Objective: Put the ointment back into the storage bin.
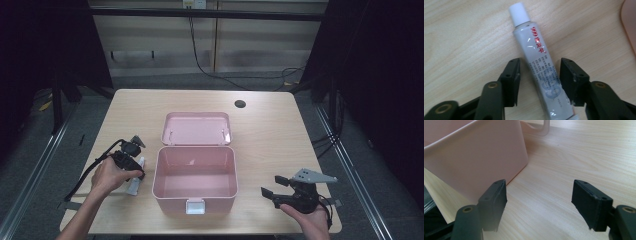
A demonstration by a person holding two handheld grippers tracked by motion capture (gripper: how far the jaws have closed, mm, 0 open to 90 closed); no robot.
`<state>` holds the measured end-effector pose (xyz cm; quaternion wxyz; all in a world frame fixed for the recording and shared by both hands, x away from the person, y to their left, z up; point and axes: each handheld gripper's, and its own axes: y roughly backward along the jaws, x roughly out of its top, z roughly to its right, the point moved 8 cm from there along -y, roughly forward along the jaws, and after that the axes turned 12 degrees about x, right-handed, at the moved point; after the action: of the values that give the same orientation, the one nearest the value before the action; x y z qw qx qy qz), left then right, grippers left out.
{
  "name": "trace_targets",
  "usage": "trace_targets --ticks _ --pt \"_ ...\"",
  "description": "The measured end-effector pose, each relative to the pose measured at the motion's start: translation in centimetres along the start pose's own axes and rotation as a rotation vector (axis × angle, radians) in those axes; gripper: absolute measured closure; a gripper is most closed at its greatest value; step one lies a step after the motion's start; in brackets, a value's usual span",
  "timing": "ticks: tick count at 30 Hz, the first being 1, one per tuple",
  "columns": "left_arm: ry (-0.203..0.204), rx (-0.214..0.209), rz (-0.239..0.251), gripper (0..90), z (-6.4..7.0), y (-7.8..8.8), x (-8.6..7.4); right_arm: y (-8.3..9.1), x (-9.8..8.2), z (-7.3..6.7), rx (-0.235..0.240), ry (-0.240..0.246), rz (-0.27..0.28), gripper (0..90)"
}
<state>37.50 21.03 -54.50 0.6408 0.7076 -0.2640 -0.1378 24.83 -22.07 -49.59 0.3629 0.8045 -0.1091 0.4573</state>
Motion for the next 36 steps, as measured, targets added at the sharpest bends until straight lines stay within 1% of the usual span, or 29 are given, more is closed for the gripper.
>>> trace_targets --ticks 2,3,4,5,6,8,9,10,12,14,17,23,24,27,29,34,36 --pt "-0.005 0.016 0.004 58.4 -0.17 -0.02 -0.02 -0.02 0.0 0.02 0.0 0.0 0.0 27.8" --pt "0.0 0.025 0.006 61.1 -0.28 -0.03 0.0 -0.02 0.0 0.0 0.003 -0.001 0.002 27.8" --pt "-0.014 0.031 0.005 63.5 -0.37 -0.03 0.02 0.02 0.01 -0.05 0.01 -0.015 0.006 27.8" --pt "-0.014 0.031 0.005 64.5 -0.37 -0.03 0.02 0.02 0.01 -0.05 0.01 -0.015 0.006 27.8" --pt "-0.032 0.03 0.005 64.6 -0.34 -0.04 0.05 0.08 0.02 0.12 0.005 -0.017 0.012 27.5" --pt "-0.051 0.031 0.016 65.9 -0.34 -0.04 0.16 0.11 0.01 0.13 0.009 -0.02 0.013 27.4" --pt "-0.051 0.031 0.016 66.7 -0.34 -0.04 0.16 0.09 -0.01 0.13 0.008 -0.018 0.011 27.5" --pt "-0.06 0.023 0.02 67.1 -0.24 -0.07 0.21 0.06 -0.02 0.12 0.008 -0.016 0.007 27.4" --pt "-0.073 0.025 0.026 67.4 -0.26 -0.06 0.24 -0.01 -0.03 0.04 0.01 -0.017 0.004 27.5" --pt "-0.073 0.02 0.027 68.1 -0.23 -0.04 0.22 -0.03 -0.04 0.01 0.009 -0.014 0.001 27.4" --pt "-0.066 0.025 0.022 69.0 -0.22 -0.05 0.27 0.02 -0.08 0.09 0.007 -0.015 0.0 27.4" --pt "-0.081 0.02 0.028 69.4 -0.29 -0.02 0.22 0.0 -0.11 0.12 0.006 -0.017 -0.001 27.4" --pt "-0.086 0.013 0.035 69.7 -0.3 0.05 0.2 -0.01 -0.1 0.16 0.004 -0.019 -0.001 27.4" --pt "-0.09 0.014 0.042 70.4 -0.23 0.15 0.0 -0.02 -0.06 0.19 0.004 -0.019 0.003 27.4" --pt "-0.094 0.013 0.037 70.5 -0.19 0.22 -0.13 -0.01 -0.07 0.18 0.005 -0.021 0.004 27.4" --pt "-0.098 -0.018 0.054 70.5 -0.01 0.66 -0.07 -0.02 -0.09 0.21 0.005 -0.021 0.003 27.4" --pt "-0.087 -0.025 0.062 70.5 -0.09 0.87 -0.03 -0.02 -0.1 0.21 0.005 -0.022 0.001 27.4"
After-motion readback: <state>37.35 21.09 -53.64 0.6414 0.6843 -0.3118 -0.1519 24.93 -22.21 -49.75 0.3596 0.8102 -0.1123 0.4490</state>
